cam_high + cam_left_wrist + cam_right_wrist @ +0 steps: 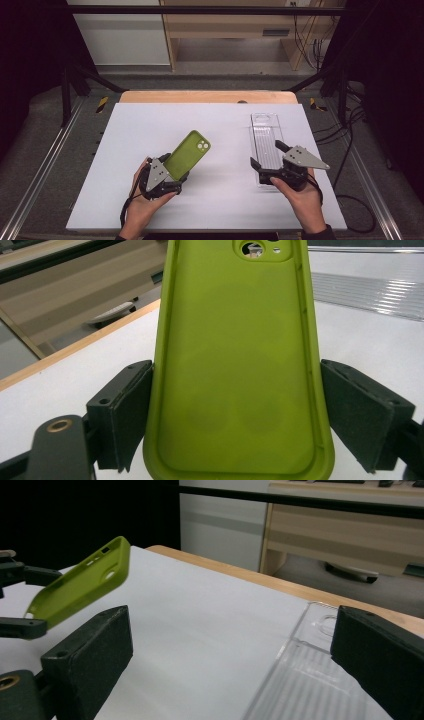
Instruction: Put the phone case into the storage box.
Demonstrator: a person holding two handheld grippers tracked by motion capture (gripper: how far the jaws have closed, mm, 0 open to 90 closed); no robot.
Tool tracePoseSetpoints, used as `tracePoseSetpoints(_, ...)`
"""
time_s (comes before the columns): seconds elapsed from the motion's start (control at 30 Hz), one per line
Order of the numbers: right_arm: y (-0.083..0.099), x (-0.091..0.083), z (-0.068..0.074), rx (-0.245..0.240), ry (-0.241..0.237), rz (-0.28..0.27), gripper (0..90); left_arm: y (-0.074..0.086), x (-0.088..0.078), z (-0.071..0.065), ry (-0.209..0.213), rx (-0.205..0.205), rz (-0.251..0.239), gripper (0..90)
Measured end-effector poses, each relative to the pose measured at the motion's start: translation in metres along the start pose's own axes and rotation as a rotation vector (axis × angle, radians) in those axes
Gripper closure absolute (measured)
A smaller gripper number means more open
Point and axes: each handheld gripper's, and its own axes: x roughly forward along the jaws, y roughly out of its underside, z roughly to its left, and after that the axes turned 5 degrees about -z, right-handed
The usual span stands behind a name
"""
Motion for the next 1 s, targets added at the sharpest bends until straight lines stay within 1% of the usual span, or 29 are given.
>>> tracePoseSetpoints(0.07, -0.004, 0.008, 0.007, -0.019, -0.007, 0.026, 3.9, -0.001, 0.000, 0.000, -0.005, 0.007, -0.004, 16.4)
tracePoseSetpoints(0.1, -0.006, 0.015, 0.011, -0.025, -0.009, 0.050, 4.1, -0.001, 0.000, 0.000, -0.006, 0.010, -0.003, 16.4)
tracePoseSetpoints(0.17, -0.007, 0.024, 0.016, -0.023, -0.018, 0.069, 4.4, -0.001, 0.000, 0.001, -0.007, 0.014, -0.006, 16.4)
tracePoseSetpoints(0.2, -0.007, 0.024, 0.016, -0.023, -0.018, 0.069, 4.4, -0.001, -0.001, 0.002, -0.007, 0.013, -0.007, 16.4)
tracePoseSetpoints(0.23, -0.007, 0.032, 0.021, -0.025, -0.025, 0.091, 4.4, -0.001, -0.001, 0.002, -0.009, 0.012, -0.009, 16.4)
tracePoseSetpoints(0.27, -0.007, 0.035, 0.024, -0.028, -0.028, 0.100, 4.5, -0.001, -0.001, 0.003, -0.010, 0.012, -0.009, 16.4)
tracePoseSetpoints(0.3, -0.007, 0.035, 0.024, -0.028, -0.028, 0.100, 4.5, -0.001, -0.001, 0.003, -0.012, 0.012, -0.010, 16.4)
tracePoseSetpoints(0.4, -0.007, 0.046, 0.032, -0.025, -0.042, 0.112, 4.8, -0.001, -0.002, 0.003, -0.017, 0.017, -0.014, 16.4)
tracePoseSetpoints(0.43, -0.008, 0.051, 0.036, -0.026, -0.055, 0.118, 4.9, -0.002, -0.002, 0.003, -0.017, 0.018, -0.017, 16.4)
tracePoseSetpoints(0.47, -0.008, 0.051, 0.036, -0.026, -0.055, 0.118, 4.9, -0.002, -0.003, 0.003, -0.017, 0.021, -0.019, 16.4)
tracePoseSetpoints(0.57, -0.010, 0.059, 0.042, -0.037, -0.061, 0.130, 5.2, -0.003, -0.003, 0.003, -0.019, 0.030, -0.022, 16.4)
tracePoseSetpoints(0.6, -0.009, 0.064, 0.046, -0.034, -0.072, 0.137, 5.2, -0.003, -0.003, 0.002, -0.019, 0.032, -0.023, 16.4)
tracePoseSetpoints(0.63, -0.009, 0.064, 0.046, -0.034, -0.072, 0.137, 5.2, -0.003, -0.003, 0.002, -0.021, 0.036, -0.024, 16.4)
tracePoseSetpoints(0.73, -0.008, 0.071, 0.050, -0.019, -0.089, 0.146, 5.4, -0.003, -0.003, 0.001, -0.024, 0.041, -0.022, 16.4)
tracePoseSetpoints(0.8, -0.007, 0.073, 0.051, -0.022, -0.091, 0.149, 5.4, -0.004, -0.003, 0.000, -0.025, 0.046, -0.024, 16.4)
tracePoseSetpoints(0.83, -0.007, 0.074, 0.054, -0.009, -0.098, 0.148, 5.5, -0.004, -0.003, 0.000, -0.025, 0.050, -0.025, 16.4)
tracePoseSetpoints(0.9, -0.007, 0.075, 0.054, -0.005, -0.102, 0.146, 5.5, -0.005, -0.003, -0.002, -0.028, 0.062, -0.024, 16.4)
tracePoseSetpoints(0.93, -0.008, 0.076, 0.054, -0.002, -0.104, 0.145, 5.5, -0.005, -0.003, -0.002, -0.027, 0.065, -0.024, 16.4)
tracePoseSetpoints(0.97, -0.008, 0.078, 0.055, 0.012, -0.108, 0.143, 5.6, -0.005, -0.003, -0.003, -0.027, 0.066, -0.024, 16.4)
tracePoseSetpoints(1.0, -0.008, 0.078, 0.055, 0.012, -0.108, 0.143, 5.6, -0.005, -0.003, -0.003, -0.027, 0.069, -0.024, 16.4)
